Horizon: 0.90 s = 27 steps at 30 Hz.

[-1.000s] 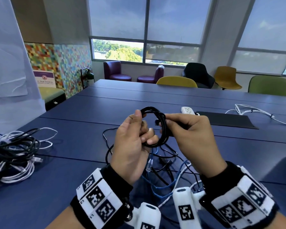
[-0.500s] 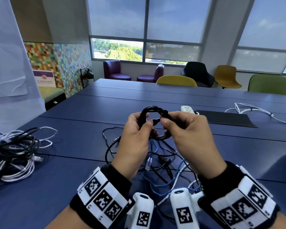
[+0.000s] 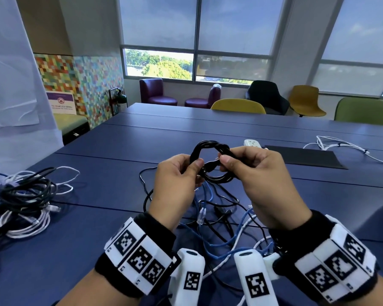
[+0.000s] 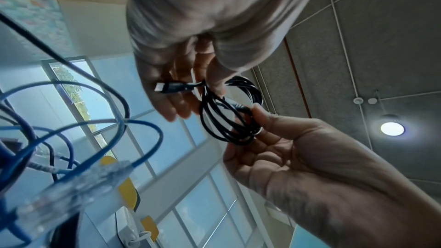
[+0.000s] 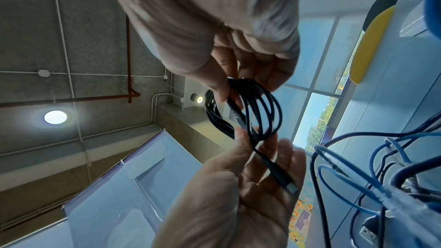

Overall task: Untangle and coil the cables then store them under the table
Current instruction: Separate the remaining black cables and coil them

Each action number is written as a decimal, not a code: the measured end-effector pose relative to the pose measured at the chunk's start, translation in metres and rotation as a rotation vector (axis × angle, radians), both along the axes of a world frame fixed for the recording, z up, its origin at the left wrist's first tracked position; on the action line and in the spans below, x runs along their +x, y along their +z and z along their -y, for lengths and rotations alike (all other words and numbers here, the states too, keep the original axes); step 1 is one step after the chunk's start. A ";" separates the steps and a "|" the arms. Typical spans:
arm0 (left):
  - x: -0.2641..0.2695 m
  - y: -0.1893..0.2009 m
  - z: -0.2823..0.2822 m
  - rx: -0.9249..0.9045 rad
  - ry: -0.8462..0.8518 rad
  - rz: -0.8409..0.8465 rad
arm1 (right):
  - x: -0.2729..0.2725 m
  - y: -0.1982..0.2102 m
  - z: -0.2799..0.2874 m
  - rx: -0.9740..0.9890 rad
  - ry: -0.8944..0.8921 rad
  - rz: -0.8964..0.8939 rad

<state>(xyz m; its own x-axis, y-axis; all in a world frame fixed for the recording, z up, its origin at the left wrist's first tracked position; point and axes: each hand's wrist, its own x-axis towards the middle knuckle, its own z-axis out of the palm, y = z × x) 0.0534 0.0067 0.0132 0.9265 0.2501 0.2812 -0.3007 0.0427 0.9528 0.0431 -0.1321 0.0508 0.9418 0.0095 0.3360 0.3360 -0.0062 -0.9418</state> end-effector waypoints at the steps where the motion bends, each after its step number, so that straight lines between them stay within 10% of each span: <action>1: 0.000 0.000 0.000 -0.007 -0.009 0.000 | 0.000 -0.001 -0.001 0.020 -0.010 0.013; 17: -0.008 0.013 -0.007 -0.205 -0.226 -0.044 | -0.013 0.013 0.001 0.327 0.239 -0.128; 27: -0.014 0.016 -0.006 -0.390 -0.105 0.002 | -0.018 0.012 -0.001 -0.311 0.063 0.116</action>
